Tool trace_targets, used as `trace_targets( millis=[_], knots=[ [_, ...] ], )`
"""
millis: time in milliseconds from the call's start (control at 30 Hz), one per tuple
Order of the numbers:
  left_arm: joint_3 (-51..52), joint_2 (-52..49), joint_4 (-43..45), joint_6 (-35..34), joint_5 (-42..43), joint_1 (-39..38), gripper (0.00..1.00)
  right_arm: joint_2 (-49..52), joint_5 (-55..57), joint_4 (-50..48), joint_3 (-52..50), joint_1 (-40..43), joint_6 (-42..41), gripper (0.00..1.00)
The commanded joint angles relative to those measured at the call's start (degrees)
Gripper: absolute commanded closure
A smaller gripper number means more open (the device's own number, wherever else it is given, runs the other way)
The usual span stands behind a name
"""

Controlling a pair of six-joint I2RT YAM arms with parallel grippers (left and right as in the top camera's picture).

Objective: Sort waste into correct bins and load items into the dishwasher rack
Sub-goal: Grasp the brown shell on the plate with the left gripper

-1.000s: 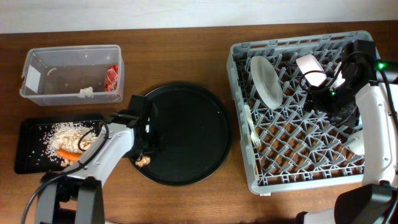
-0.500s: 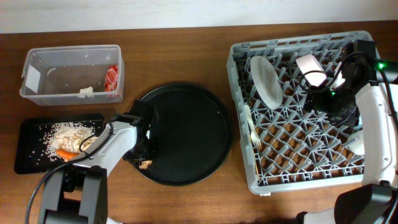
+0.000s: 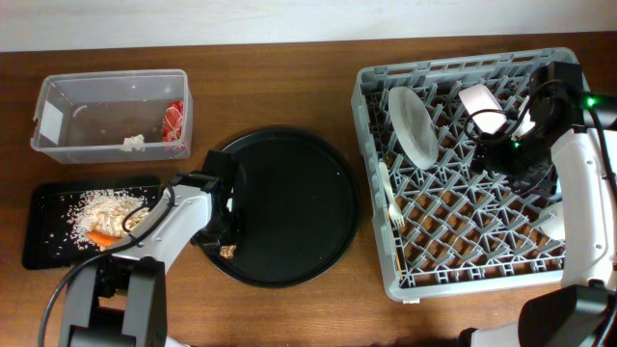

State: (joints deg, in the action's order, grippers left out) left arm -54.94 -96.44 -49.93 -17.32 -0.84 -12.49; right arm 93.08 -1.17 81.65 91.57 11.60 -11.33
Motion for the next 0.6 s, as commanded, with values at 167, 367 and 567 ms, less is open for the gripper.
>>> trace_targets(
  millis=[167, 367, 567],
  knots=[
    [-9.53, -0.26, -5.55, 1.46, -0.68, 5.75, 1.00, 0.22, -0.11, 0.04, -0.28, 0.07, 0.42, 0.11],
    [-16.55, 1.49, -8.94, 2.64, -0.57, 15.78, 1.00, 0.22, -0.11, 0.04, -0.28, 0.07, 0.42, 0.11],
    [-17.22, 2.23, -7.39, 0.61, -0.39, 27.45, 1.00, 0.22, -0.11, 0.02, -0.28, 0.07, 0.42, 0.11]
  ],
)
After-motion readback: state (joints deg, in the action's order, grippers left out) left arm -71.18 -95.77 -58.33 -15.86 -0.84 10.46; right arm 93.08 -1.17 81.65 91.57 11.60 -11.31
